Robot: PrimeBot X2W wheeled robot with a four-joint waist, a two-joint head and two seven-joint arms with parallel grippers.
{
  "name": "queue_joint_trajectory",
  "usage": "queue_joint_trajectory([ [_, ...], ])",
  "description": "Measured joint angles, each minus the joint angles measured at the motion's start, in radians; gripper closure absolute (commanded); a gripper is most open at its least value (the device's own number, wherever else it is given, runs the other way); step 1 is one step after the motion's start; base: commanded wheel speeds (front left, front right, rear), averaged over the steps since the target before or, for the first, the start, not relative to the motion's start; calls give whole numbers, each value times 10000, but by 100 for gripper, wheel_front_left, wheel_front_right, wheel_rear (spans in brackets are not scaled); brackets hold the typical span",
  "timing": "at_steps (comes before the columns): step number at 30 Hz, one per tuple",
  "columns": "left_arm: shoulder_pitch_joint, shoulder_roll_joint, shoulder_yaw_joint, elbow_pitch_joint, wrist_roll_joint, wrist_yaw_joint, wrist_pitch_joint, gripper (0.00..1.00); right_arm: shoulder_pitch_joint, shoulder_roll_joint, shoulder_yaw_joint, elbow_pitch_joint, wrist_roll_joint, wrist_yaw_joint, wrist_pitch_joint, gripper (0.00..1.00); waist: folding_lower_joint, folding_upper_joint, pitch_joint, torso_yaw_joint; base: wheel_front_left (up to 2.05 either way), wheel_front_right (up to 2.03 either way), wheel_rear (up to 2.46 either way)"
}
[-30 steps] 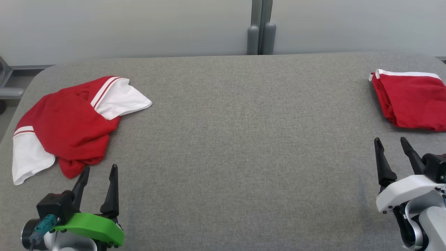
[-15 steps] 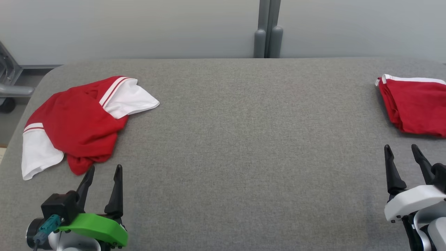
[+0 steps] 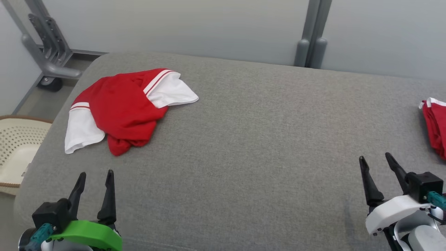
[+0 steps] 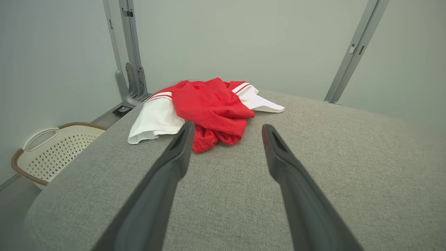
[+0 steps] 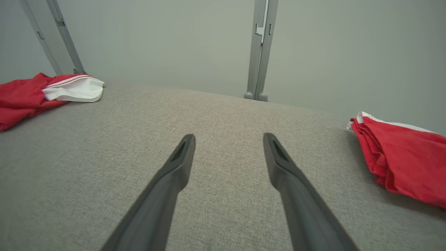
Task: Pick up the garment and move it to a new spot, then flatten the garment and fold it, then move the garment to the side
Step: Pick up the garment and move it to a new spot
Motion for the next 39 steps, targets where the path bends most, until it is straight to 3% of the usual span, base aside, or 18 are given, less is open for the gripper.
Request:
queue_joint_trajectory([
  [9,644,6,700,-257,86,12,0,0,-236,219,654,238,-119,391,0,0,0,0,-156,1219,0,0,0],
  [22,788,6,999,-479,88,12,0,0,-500,447,786,468,-236,391,0,0,0,0,-225,2860,0,0,0],
  [32,801,6,1103,-470,88,-171,0,0,-500,439,654,543,-238,382,0,0,0,0,-246,3103,0,0,0],
  [39,798,-142,1110,-466,-349,-571,0,0,-503,399,525,414,-259,362,0,0,0,0,-94,3072,0,0,0],
])
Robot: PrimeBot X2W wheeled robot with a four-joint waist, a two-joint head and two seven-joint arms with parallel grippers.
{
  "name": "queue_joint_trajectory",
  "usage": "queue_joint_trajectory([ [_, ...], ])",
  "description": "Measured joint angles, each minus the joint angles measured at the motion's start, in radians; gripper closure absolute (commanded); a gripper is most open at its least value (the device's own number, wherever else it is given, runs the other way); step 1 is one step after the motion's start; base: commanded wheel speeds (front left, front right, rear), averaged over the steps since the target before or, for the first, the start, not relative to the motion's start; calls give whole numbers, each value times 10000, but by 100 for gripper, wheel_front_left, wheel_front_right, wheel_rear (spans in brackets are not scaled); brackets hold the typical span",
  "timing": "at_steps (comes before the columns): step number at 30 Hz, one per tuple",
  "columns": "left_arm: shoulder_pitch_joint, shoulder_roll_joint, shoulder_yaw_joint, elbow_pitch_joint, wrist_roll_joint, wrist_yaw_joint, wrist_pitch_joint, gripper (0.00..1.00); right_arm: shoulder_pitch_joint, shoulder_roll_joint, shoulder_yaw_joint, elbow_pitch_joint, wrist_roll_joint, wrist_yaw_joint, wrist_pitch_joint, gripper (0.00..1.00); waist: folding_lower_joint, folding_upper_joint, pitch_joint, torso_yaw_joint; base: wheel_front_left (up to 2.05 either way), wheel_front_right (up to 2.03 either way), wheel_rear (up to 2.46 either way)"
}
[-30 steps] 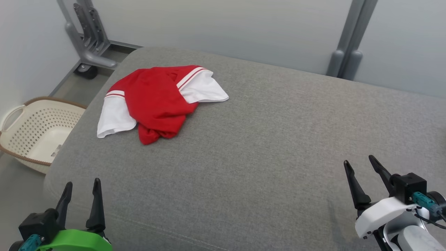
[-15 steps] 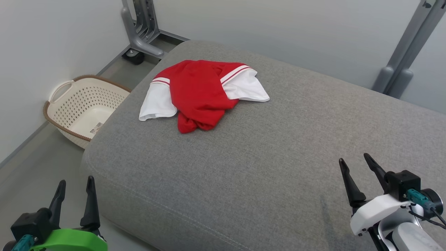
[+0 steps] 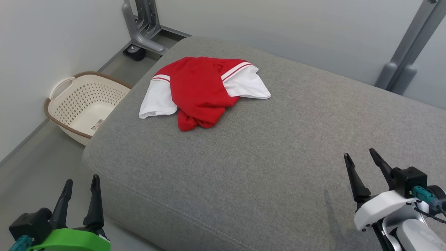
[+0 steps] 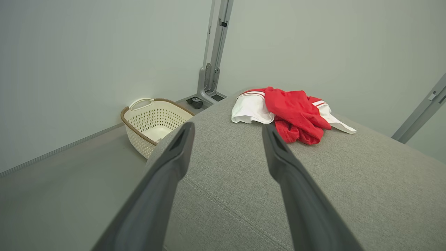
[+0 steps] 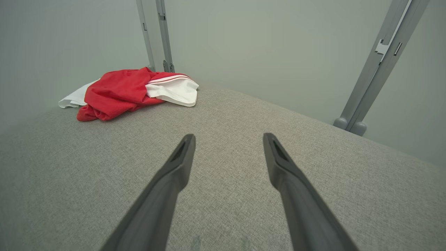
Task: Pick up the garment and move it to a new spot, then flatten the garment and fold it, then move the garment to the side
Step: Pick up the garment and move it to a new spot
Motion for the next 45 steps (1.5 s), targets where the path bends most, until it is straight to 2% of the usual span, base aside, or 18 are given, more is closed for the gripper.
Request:
queue_joint_trajectory([
  [5,-224,-58,138,-221,-802,-355,343,0,-328,-234,-6,-401,-217,0,82,0,0,0,362,-103,0,0,0],
  [9,-1012,247,261,-420,-1181,-568,982,0,-790,-581,-50,-698,-382,2,247,0,0,0,796,-230,0,0,0],
  [15,-2130,755,382,-435,-1628,-660,2201,0,-1251,-800,-86,-1049,-454,19,489,0,0,0,1536,-494,0,0,0],
  [23,-4057,792,790,-63,-3064,-642,3877,0,-1957,-982,-92,-1486,-535,105,790,0,0,0,2597,-933,0,0,0],
  [29,-5334,755,1323,445,-4023,-205,4974,0,-2600,-1271,-117,-1879,-698,236,1085,0,1,0,3425,-1288,0,0,0],
  [34,-6266,1016,1701,986,-4439,163,5670,0,-3197,-1521,-230,-2253,-886,297,1315,0,2,0,4259,-1666,0,0,0],
  [45,-7443,1066,1950,1536,-4800,357,6111,0,-4072,-1896,-585,-2894,-1007,299,1576,0,2,0,5678,-2280,0,0,0],
])
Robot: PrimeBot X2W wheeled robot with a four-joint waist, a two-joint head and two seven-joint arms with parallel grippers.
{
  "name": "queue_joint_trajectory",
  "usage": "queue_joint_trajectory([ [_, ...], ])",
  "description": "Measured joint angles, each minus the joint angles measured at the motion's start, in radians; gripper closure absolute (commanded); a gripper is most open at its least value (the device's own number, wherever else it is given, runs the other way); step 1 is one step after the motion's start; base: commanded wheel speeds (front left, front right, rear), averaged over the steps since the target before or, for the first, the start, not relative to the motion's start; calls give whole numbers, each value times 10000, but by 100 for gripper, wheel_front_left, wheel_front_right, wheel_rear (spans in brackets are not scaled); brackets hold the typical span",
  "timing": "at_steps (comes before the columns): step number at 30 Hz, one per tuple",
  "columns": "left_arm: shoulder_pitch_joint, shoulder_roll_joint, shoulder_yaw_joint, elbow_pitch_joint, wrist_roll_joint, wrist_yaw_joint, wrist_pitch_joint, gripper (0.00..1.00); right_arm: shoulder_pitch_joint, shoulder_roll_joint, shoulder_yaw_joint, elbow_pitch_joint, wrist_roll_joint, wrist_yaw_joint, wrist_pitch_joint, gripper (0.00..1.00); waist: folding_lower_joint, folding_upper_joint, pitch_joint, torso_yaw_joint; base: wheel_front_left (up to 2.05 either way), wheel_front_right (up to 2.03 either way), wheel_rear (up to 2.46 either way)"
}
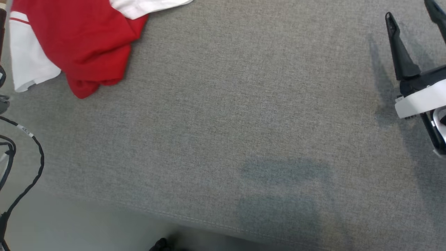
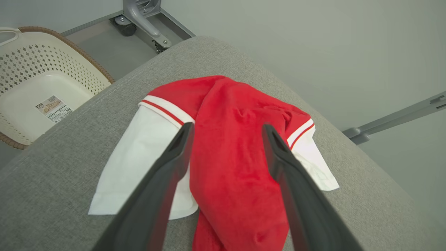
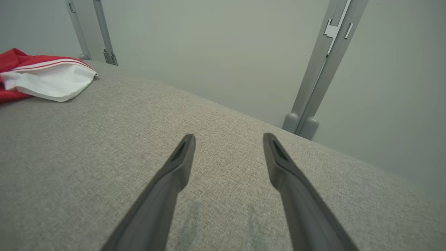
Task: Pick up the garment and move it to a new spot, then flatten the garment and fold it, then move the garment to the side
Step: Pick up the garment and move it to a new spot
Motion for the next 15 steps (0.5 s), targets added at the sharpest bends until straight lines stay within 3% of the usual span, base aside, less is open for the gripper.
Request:
queue_joint_trajectory([
  [15,-1252,-623,-21,1227,-52,128,-199,0,-918,-510,-458,-591,-203,-4,169,0,-1,0,1939,-432,0,0,0],
])
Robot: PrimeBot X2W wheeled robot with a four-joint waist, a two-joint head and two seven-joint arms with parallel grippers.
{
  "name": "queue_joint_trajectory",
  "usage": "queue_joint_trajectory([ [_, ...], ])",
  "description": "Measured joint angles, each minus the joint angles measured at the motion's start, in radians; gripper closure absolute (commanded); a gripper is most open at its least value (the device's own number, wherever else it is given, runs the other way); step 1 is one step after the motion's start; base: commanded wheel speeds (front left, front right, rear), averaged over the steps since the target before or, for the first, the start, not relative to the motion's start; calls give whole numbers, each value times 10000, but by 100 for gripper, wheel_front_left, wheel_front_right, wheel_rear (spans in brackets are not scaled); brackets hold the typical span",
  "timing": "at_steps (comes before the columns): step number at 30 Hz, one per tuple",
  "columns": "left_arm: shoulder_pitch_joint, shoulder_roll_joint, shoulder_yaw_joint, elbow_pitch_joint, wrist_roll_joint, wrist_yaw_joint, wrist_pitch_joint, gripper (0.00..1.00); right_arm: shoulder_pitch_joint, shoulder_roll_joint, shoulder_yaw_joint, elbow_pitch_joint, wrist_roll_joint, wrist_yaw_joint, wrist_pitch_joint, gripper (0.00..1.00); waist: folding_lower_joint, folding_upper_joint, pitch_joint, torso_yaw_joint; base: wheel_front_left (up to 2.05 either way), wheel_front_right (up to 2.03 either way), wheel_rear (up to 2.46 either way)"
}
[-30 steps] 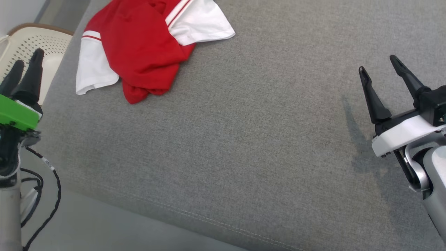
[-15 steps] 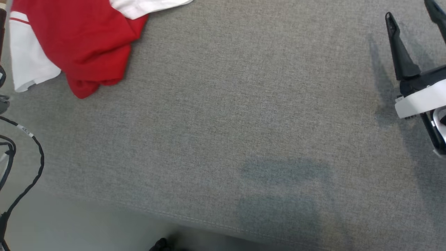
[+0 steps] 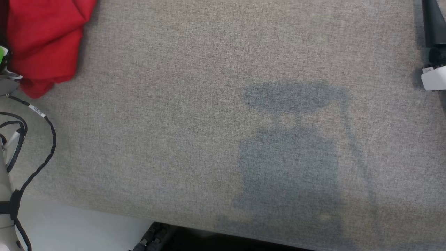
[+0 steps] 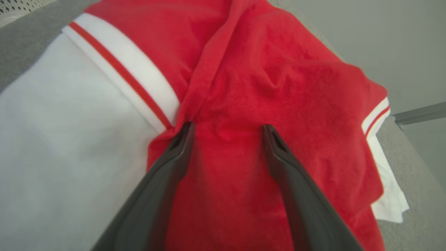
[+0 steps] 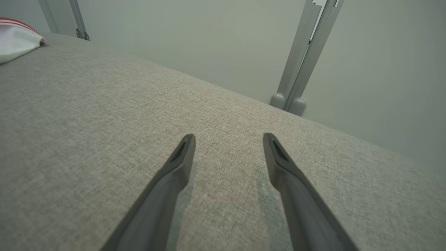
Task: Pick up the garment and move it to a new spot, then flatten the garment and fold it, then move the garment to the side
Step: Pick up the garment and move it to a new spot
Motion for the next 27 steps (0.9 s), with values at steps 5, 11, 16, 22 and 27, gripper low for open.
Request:
queue_joint_trajectory([
  [5,-259,-29,-115,441,2,-119,-169,100,-211,-35,-58,50,-4,0,-128,0,0,0,168,-42,0,0,0],
  [11,-320,-261,-383,391,-23,-978,-245,100,-220,244,15,514,-2,-17,-479,0,0,0,-111,-68,0,0,0],
  [16,-402,-704,-1269,-211,-10,-2036,-328,100,-96,663,163,1060,38,-73,-878,0,0,0,-509,-112,0,0,0],
  [22,-374,-1022,-2290,-976,96,-2113,-316,100,285,1187,339,1703,203,-125,-1250,0,0,1,-1178,-206,0,0,0],
  [27,-80,-1333,-3241,-1722,180,-2115,-163,100,602,1641,516,2127,339,-178,-1429,0,0,0,-1816,-361,0,0,0],
])
